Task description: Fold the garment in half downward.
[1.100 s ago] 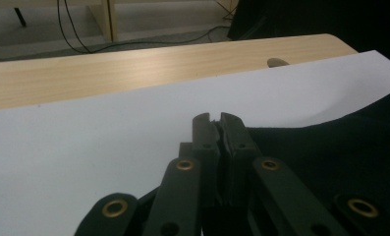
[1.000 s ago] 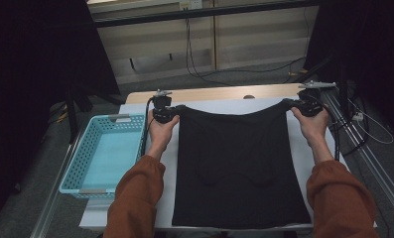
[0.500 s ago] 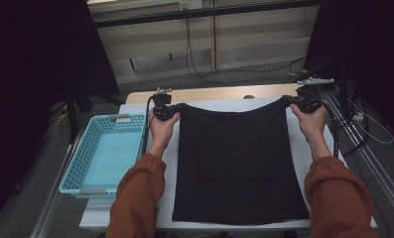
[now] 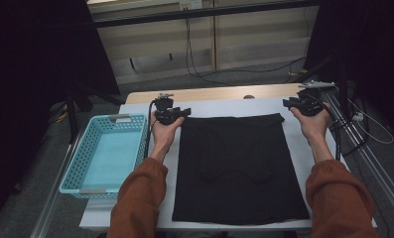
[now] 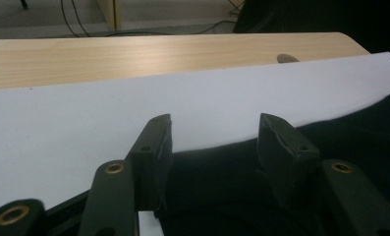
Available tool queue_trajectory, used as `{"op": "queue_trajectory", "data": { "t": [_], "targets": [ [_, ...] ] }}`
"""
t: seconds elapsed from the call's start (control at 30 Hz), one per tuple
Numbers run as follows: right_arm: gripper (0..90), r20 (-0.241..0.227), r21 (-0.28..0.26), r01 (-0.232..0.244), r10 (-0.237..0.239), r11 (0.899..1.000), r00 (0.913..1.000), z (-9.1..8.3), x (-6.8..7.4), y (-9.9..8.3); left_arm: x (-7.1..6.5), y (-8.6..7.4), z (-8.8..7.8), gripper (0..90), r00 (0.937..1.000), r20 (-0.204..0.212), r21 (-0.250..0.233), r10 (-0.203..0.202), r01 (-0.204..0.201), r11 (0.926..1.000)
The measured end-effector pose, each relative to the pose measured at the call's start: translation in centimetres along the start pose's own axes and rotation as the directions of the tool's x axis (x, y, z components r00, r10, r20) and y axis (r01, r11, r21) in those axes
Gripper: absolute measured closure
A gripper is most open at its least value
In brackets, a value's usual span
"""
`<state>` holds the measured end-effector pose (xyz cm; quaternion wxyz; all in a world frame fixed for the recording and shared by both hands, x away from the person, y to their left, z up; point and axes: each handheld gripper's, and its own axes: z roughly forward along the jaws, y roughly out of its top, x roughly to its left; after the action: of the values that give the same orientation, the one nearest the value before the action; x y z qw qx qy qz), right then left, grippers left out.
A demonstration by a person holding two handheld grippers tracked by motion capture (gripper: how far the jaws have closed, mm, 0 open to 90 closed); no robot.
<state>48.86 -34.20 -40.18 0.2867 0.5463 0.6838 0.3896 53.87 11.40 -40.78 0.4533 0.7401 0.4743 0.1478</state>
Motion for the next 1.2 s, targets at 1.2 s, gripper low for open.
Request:
{"op": "queue_trajectory", "data": {
  "t": [1.2],
  "targets": [
    [68.0,-0.352,0.049,0.19,-0.161,0.981,0.9223,-9.9,10.7,-8.4,-7.9,-8.3,-7.4,54.9,0.9412,0.267,0.109,0.208,-0.244,0.9637]
  ]
}}
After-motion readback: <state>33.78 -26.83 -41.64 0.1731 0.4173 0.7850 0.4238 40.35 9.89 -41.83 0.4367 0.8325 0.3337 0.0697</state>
